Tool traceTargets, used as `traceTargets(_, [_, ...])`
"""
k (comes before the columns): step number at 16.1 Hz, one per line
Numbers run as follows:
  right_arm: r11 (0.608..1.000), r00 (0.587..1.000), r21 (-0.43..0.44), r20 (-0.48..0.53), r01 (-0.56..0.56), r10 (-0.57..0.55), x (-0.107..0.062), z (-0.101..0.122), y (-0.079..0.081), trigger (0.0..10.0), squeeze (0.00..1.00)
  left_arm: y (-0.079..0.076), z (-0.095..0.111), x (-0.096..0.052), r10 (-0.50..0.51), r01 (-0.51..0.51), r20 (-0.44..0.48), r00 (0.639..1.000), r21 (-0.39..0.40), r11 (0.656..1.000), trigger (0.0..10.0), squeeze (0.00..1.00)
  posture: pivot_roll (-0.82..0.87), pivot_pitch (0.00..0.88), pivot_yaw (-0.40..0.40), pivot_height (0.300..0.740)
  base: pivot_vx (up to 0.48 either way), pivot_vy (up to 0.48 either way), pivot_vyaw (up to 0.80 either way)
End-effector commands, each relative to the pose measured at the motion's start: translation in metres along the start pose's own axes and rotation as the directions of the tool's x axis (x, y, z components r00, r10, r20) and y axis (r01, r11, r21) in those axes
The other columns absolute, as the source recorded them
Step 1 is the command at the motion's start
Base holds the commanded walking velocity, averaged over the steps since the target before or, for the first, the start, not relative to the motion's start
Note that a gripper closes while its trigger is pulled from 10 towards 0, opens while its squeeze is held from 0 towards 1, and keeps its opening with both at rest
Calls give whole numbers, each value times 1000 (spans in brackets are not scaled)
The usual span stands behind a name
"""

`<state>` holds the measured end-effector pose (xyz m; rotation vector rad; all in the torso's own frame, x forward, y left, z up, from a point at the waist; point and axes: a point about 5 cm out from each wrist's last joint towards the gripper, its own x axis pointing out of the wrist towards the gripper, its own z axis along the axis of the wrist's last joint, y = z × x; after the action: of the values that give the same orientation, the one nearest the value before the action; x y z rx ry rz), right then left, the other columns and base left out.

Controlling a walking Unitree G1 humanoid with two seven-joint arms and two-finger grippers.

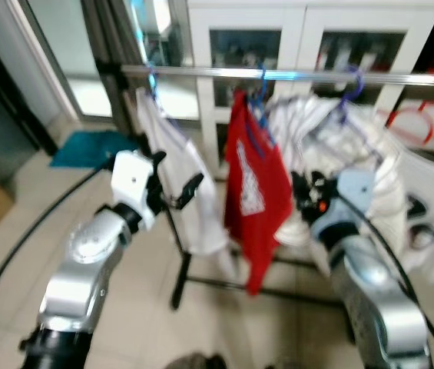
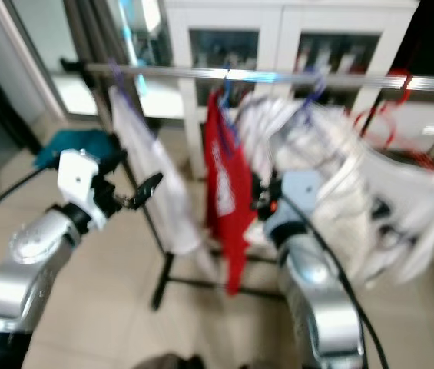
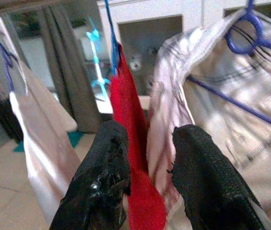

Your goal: Hang hanger

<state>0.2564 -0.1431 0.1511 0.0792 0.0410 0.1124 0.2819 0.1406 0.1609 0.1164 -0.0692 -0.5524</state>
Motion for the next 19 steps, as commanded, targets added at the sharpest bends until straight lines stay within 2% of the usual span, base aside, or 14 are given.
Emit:
traceTargets(1, [1000,999,8,31,-8,7,0,7,2,10000,0,4,0,-1,21,-21,-8,1000,53,998,10000,0,-94,47,105,740,0,0,0])
traceTargets(2, [1000,999,-12,39,-10,10,2,8,1,10000,0,6,-2,1,53,-52,-21,998,43,998,10000,0,-102,47,104,740,0,-480,0])
traceTargets(6, [998,997,-58,68,-21,25,7,14,-3,10000,0,3,-3,1,66,-66,-10,998,15,998,10000,0,-97,42,92,740,0,-480,0])
traceTargets(8, [994,997,-110,77,-10,19,11,17,-7,10000,0,4,-3,0,81,-80,-7,997,2,997,10000,0,-89,45,79,740,0,-480,0])
traceTargets(12, [999,995,-53,102,4,2,14,20,-12,10000,0,5,-4,-2,88,-87,-10,996,5,996,10000,0,-86,44,78,740,0,-480,0])
traceTargets(14, [1000,994,-10,108,-18,19,15,20,-9,10000,0,6,-4,-1,89,-88,-9,996,6,996,10000,0,-90,43,83,740,0,-480,0])
traceTargets(15, [999,990,-13,133,-34,35,15,23,-5,10000,0,6,-4,0,84,-83,-8,996,6,996,10000,0,-92,42,87,740,0,-480,0])
traceTargets(17, [999,993,-34,113,-29,33,16,20,-3,10000,0,4,-4,3,71,-71,-9,997,13,997,10000,0,-96,39,92,740,0,-480,0])
traceTargets(18, [999,993,-22,109,-35,37,16,19,-2,10000,0,4,-3,3,75,-75,-1,997,5,997,10000,0,-97,36,93,740,0,-356,0])
traceTargets(19, [999,995,-4,89,-35,35,16,16,-3,10000,0,4,-3,4,91,-92,-4,996,-40,995,10000,0,-92,34,90,740,0,0,0])
